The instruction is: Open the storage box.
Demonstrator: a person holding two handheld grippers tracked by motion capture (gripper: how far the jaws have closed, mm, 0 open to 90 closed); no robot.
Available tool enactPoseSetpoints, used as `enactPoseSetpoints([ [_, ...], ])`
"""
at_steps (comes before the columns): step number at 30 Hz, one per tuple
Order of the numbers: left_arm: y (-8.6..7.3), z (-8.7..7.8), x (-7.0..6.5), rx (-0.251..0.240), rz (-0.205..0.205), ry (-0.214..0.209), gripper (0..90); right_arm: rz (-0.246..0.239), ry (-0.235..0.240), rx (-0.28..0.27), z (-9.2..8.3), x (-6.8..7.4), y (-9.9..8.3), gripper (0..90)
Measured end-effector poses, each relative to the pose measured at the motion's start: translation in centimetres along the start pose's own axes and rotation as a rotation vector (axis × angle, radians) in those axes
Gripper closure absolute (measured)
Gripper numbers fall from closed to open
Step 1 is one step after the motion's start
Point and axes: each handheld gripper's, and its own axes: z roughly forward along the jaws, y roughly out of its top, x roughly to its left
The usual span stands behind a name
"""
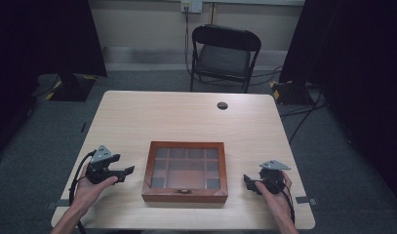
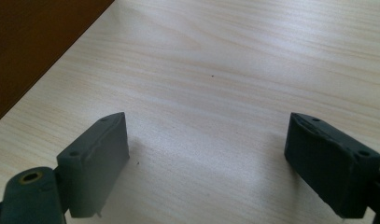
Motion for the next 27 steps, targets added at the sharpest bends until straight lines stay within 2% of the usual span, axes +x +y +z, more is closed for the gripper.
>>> enactPoseSetpoints([
  [5, 0.8, -0.5, -0.5, -0.016, -0.025, -0.061, 27.3, 0.000, 0.000, 0.000, 0.0, 0.0, 0.0, 13.0],
  [10, 1.6, -0.8, -1.2, -0.030, -0.016, -0.093, 28.7, 0.000, 0.000, 0.000, 0.0, 0.0, 0.0, 13.0],
  [11, 1.7, -0.8, -1.3, -0.040, -0.026, -0.102, 28.8, 0.000, 0.000, 0.000, 0.0, 0.0, 0.0, 13.0],
  [12, 1.9, -0.9, -1.5, -0.041, -0.012, -0.105, 29.2, 0.000, 0.000, 0.000, 0.0, 0.0, 0.0, 13.0],
  [17, 2.9, -0.8, -2.4, -0.055, -0.013, -0.148, 31.8, 0.000, 0.000, 0.000, 0.0, 0.0, 0.0, 12.9],
  [23, 3.8, -0.2, -3.4, -0.028, 0.038, -0.170, 32.4, 0.000, 0.001, 0.000, 0.0, 0.0, 0.0, 12.8],
  [27, 4.2, 0.1, -3.8, -0.026, 0.044, -0.191, 33.6, -0.001, 0.002, 0.000, 0.0, 0.0, 0.0, 12.8],
])
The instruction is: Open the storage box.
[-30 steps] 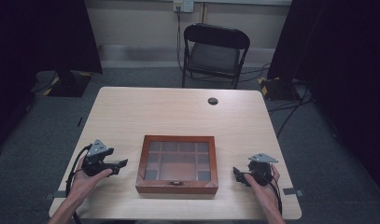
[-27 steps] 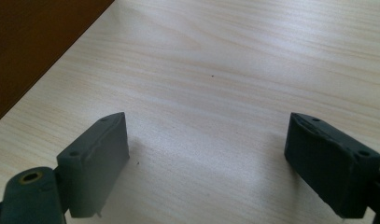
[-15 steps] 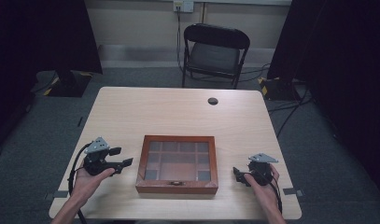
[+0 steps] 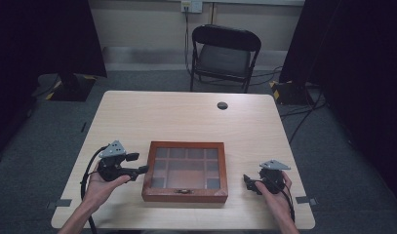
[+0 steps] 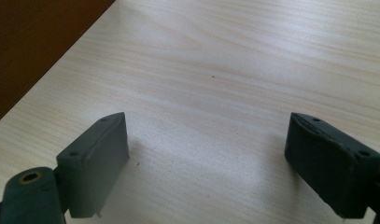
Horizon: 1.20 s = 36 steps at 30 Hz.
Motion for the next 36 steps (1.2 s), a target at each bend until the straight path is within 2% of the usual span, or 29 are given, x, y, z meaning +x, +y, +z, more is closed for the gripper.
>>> enactPoseSetpoints([
  [8, 1.4, 1.2, -1.2, -0.009, 0.027, -0.038, 35.0, -0.001, 0.001, 0.000, 0.0, 0.0, 0.0, 12.9],
  [9, 1.5, 1.3, -1.3, -0.001, 0.045, -0.039, 35.2, -0.001, 0.001, 0.000, 0.0, 0.0, 0.0, 12.8],
  [17, 2.5, 2.5, -2.7, -0.007, 0.047, -0.083, 36.1, -0.003, 0.003, -0.001, 0.0, 0.0, 0.0, 12.8],
  [22, 2.9, 3.0, -3.3, -0.004, 0.051, -0.110, 39.5, -0.004, 0.003, -0.001, 0.0, 0.0, 0.0, 12.8],
  [23, 3.0, 3.0, -3.4, 0.002, 0.061, -0.104, 40.2, -0.004, 0.004, -0.001, 0.0, 0.0, 0.0, 12.8],
  [27, 3.3, 3.5, -4.0, -0.001, 0.062, -0.136, 42.6, -0.005, 0.005, -0.001, 0.0, 0.0, 0.0, 12.8],
  [36, 3.7, 4.4, -4.9, 0.028, 0.074, -0.189, 47.9, -0.005, 0.004, -0.001, 0.0, 0.0, 0.0, 12.9],
])
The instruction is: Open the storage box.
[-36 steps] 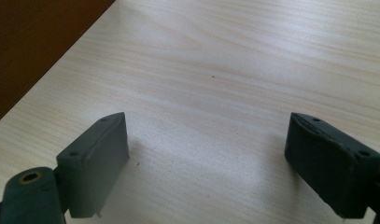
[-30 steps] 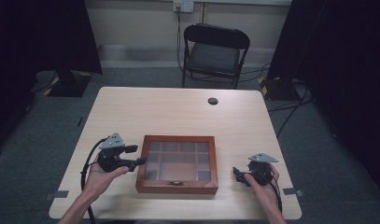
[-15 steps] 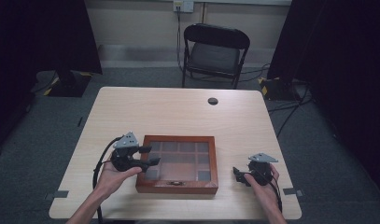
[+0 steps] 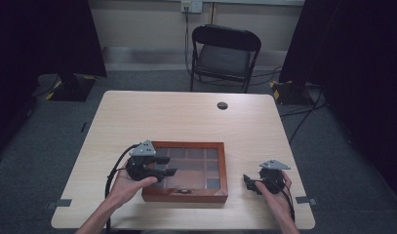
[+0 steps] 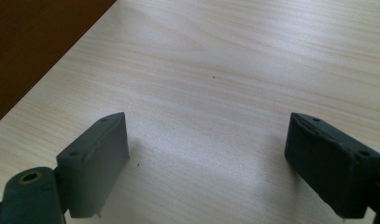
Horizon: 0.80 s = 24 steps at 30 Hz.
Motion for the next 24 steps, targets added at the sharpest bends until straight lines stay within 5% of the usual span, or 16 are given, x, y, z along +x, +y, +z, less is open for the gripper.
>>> enactPoseSetpoints([
  [24, 0.1, 2.5, -2.7, 0.084, 0.068, -0.176, 70.5, 0.000, 0.001, 0.000, 0.0, 0.0, 0.0, 12.9],
])
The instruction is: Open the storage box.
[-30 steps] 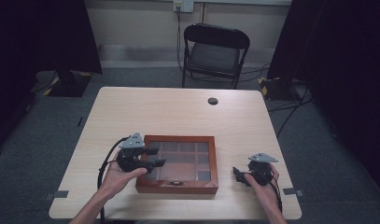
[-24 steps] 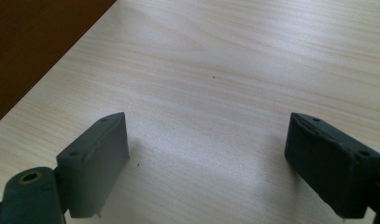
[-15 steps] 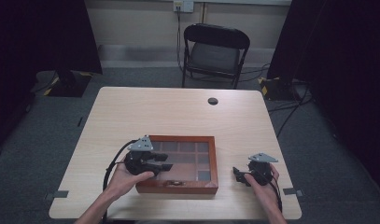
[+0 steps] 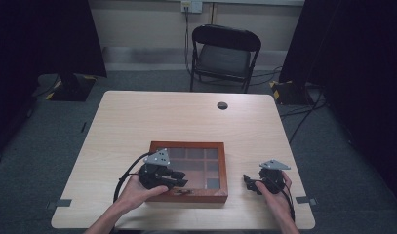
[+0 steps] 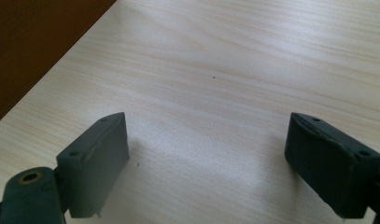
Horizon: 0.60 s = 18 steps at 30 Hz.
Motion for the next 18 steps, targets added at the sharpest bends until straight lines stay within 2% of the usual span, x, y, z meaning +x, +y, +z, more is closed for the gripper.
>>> enactPoseSetpoints([
  [7, -0.5, 1.1, -0.3, 0.037, 0.011, -0.040, 77.2, 0.000, 0.000, 0.000, 0.0, 0.0, 0.0, 12.8],
  [11, -0.6, 1.4, -0.5, 0.058, 0.028, -0.036, 79.3, 0.000, 0.000, 0.000, 0.0, 0.0, 0.0, 12.8],
  [18, -0.9, 1.7, -0.5, 0.050, 0.035, -0.041, 80.8, 0.000, 0.000, 0.000, 0.0, 0.0, 0.0, 12.8],
])
